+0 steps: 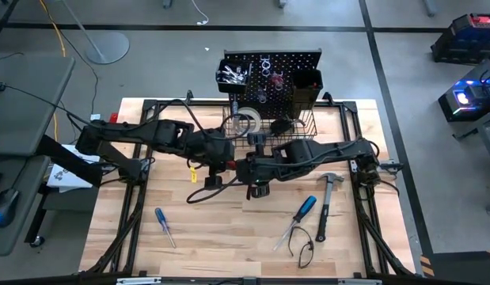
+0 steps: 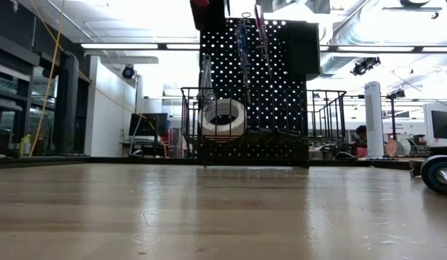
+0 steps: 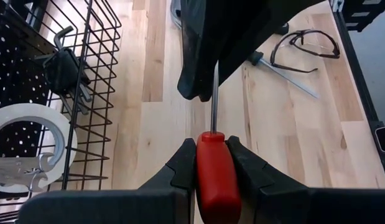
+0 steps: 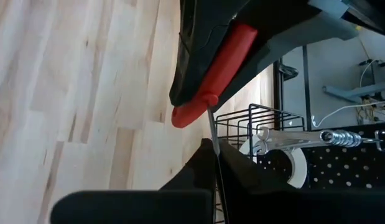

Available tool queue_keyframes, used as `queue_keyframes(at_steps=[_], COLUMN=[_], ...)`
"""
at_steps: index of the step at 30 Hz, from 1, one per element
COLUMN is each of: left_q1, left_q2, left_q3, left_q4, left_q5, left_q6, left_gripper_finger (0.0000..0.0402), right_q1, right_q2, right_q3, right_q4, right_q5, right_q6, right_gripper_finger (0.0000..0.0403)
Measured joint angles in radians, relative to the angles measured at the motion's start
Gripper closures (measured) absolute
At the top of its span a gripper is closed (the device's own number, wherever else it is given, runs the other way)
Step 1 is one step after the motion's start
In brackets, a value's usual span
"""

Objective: Hang tools onto peg board
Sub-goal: Put the red allen wrench in the right black bin on the pegboard

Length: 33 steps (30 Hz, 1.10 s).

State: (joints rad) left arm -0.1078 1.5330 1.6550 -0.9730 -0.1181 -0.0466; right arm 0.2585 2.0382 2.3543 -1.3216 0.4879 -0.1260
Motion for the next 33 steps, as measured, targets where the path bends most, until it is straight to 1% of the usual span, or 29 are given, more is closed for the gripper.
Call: queue_keyframes(at_steps=[5,8,10,16,19,21,23,28,29,30,33], left_q1=[0.0,0.001,0.001,0.002,0.002,0.002,0.002,0.002,0.002,0.002,0.002], left_q2=[0.0,0.0,0.0,0.0,0.0,0.0,0.0,0.0,0.0,0.0,0.0], left_q3=[0.0,0.0,0.0,0.0,0.0,0.0,0.0,0.0,0.0,0.0,0.0], left_q4=[-0.002,-0.006,-0.007,-0.005,-0.003,-0.002,-0.002,-0.002,-0.004,-0.005,-0.007], left_q5=[0.0,-0.005,-0.008,-0.015,-0.014,-0.014,-0.014,-0.014,-0.014,-0.011,-0.013], left_q6=[0.0,0.0,-0.001,-0.004,-0.004,-0.004,-0.004,-0.002,0.002,0.005,0.003], left_gripper_finger=[0.0355,0.0355,0.0355,0.0355,0.0355,0.0355,0.0355,0.0355,0.0355,0.0355,0.0355], right_q1=[0.003,0.003,0.003,0.003,-0.002,-0.006,-0.011,-0.028,-0.031,-0.034,-0.042], right_q2=[0.0,-0.001,-0.001,-0.001,-0.001,-0.001,-0.001,0.0,0.001,0.001,0.001], right_q3=[0.0,0.0,0.0,0.0,0.0,0.0,0.0,0.0,0.0,0.0,0.0], right_q4=[0.002,0.017,0.039,0.053,0.053,0.052,0.052,0.054,0.054,0.056,0.063], right_q5=[-0.002,-0.003,-0.002,-0.017,-0.018,-0.016,-0.011,-0.009,-0.015,-0.018,-0.029], right_q6=[0.016,0.017,0.021,0.038,0.05,0.066,0.07,0.073,0.073,0.073,0.082], right_gripper_finger=[0.0397,0.0384,0.0366,0.029,0.0272,0.0275,0.0294,0.0379,0.039,0.0395,0.0389])
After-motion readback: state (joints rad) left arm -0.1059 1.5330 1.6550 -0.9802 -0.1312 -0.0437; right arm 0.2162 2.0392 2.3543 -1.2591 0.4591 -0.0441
